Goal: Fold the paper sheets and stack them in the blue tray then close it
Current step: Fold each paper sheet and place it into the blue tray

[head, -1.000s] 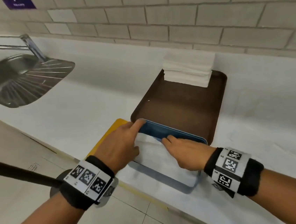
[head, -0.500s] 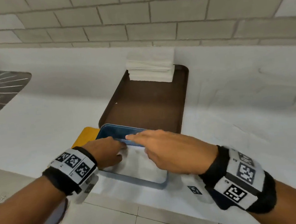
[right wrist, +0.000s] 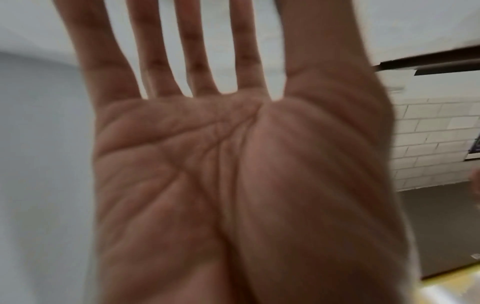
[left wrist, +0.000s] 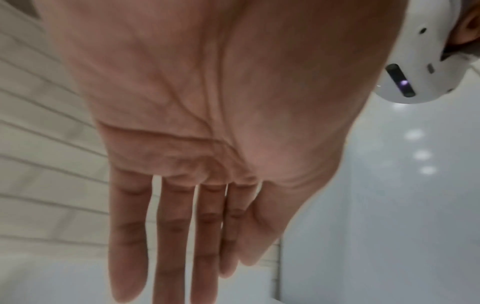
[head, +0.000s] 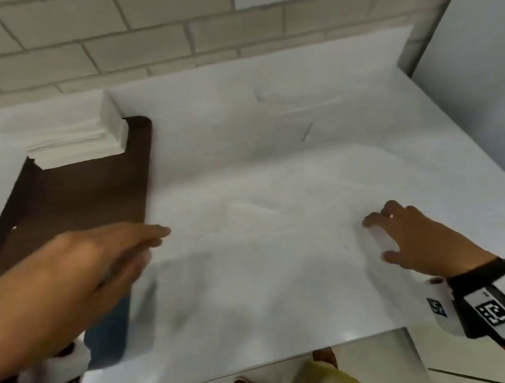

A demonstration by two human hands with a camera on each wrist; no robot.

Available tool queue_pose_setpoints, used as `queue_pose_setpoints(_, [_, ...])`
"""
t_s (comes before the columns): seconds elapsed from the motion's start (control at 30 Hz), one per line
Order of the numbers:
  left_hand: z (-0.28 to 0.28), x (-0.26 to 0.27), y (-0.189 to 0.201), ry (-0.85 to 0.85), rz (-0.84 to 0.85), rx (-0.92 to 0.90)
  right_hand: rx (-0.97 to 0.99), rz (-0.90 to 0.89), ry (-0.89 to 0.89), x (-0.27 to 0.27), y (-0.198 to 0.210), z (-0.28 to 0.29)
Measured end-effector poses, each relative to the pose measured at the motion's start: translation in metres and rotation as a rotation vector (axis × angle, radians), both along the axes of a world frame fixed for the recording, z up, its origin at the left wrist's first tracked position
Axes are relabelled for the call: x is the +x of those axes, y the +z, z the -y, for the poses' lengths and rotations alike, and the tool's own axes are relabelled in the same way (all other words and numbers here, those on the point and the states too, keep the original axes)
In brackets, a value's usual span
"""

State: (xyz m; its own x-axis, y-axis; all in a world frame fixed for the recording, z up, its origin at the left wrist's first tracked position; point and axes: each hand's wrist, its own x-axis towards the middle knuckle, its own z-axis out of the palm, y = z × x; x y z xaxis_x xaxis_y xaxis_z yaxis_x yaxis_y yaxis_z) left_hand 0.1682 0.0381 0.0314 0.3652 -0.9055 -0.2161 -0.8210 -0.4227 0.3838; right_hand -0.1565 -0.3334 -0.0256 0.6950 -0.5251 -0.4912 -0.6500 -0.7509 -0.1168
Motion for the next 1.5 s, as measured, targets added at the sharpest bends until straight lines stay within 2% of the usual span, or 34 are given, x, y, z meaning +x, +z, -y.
queue_pose_setpoints(0.03, [0.049,-0.04,0.019,0.032,0.065,0.044,0.005,0.032,0.001,-0.004,-0.003,0.005])
queue_pose_setpoints(0.07, [0.085,-0.073,0.041,-0.044,0.069,0.086,0.01,0.068,0.01,-0.003,-0.007,0.006])
queue_pose_setpoints(0.13, [0.142,-0.131,0.04,-0.11,0.058,0.007,0.026,0.123,0.013,-0.007,-0.012,0.014])
queue_pose_setpoints(0.17, [0.156,-0.133,0.025,-0.142,-0.011,0.023,0.043,0.142,-0.002,-0.009,-0.013,0.017])
queue_pose_setpoints(0.27, [0.199,-0.157,-0.017,-0.07,-0.198,0.122,0.105,0.186,-0.034,-0.012,-0.014,0.022])
queue_pose_setpoints(0.4, [0.234,-0.182,-0.052,-0.054,-0.241,0.161,0.01,0.232,-0.028,-0.021,-0.007,0.032])
queue_pose_setpoints(0.47, [0.248,-0.188,-0.058,-0.014,-0.251,0.145,-0.025,0.211,-0.031,-0.024,-0.006,0.039])
queue_pose_setpoints(0.63, [0.276,-0.199,-0.055,0.026,-0.319,0.129,0.03,0.205,-0.025,-0.027,-0.014,0.055])
queue_pose_setpoints(0.77, [0.281,-0.205,-0.057,0.056,-0.356,0.109,0.032,0.28,-0.05,-0.032,-0.015,0.063])
queue_pose_setpoints(0.83, [0.282,-0.209,-0.055,0.117,-0.463,0.067,-0.005,0.362,-0.066,-0.036,-0.005,0.058])
queue_pose_setpoints(0.87, [0.284,-0.213,-0.053,0.188,-0.588,0.041,-0.038,0.423,-0.057,-0.039,0.003,0.051])
queue_pose_setpoints(0.97, [0.288,-0.221,-0.046,0.471,-1.167,-0.033,-0.055,0.578,0.096,-0.044,0.034,0.015])
queue_pose_setpoints(1.0, [0.286,-0.222,-0.045,0.502,-1.282,-0.072,0.008,0.59,0.154,-0.045,0.041,0.002])
queue_pose_setpoints(1.03, [0.282,-0.221,-0.045,0.499,-1.328,-0.107,0.099,0.58,0.196,-0.044,0.046,-0.008])
queue_pose_setpoints(1.1, [0.27,-0.215,-0.046,0.502,-1.314,-0.15,0.349,0.557,0.203,-0.042,0.05,-0.016])
queue_pose_setpoints(1.17, [0.254,-0.204,-0.048,0.58,-1.275,-0.159,0.44,0.574,0.146,-0.04,0.047,-0.011])
queue_pose_setpoints(1.23, [0.234,-0.189,-0.05,0.72,-1.241,-0.197,0.279,0.509,0.137,-0.035,0.035,0.0])
queue_pose_setpoints(1.33, [0.203,-0.164,-0.051,0.934,-1.203,-0.342,-0.029,0.217,0.255,-0.028,0.009,0.01])
queue_pose_setpoints(1.4, [0.187,-0.152,-0.049,0.988,-1.186,-0.405,-0.054,0.087,0.303,-0.024,-0.001,0.01])
queue_pose_setpoints(1.5, [0.175,-0.148,-0.048,1.003,-1.228,-0.458,-0.023,0.093,0.294,-0.021,-0.007,0.009])
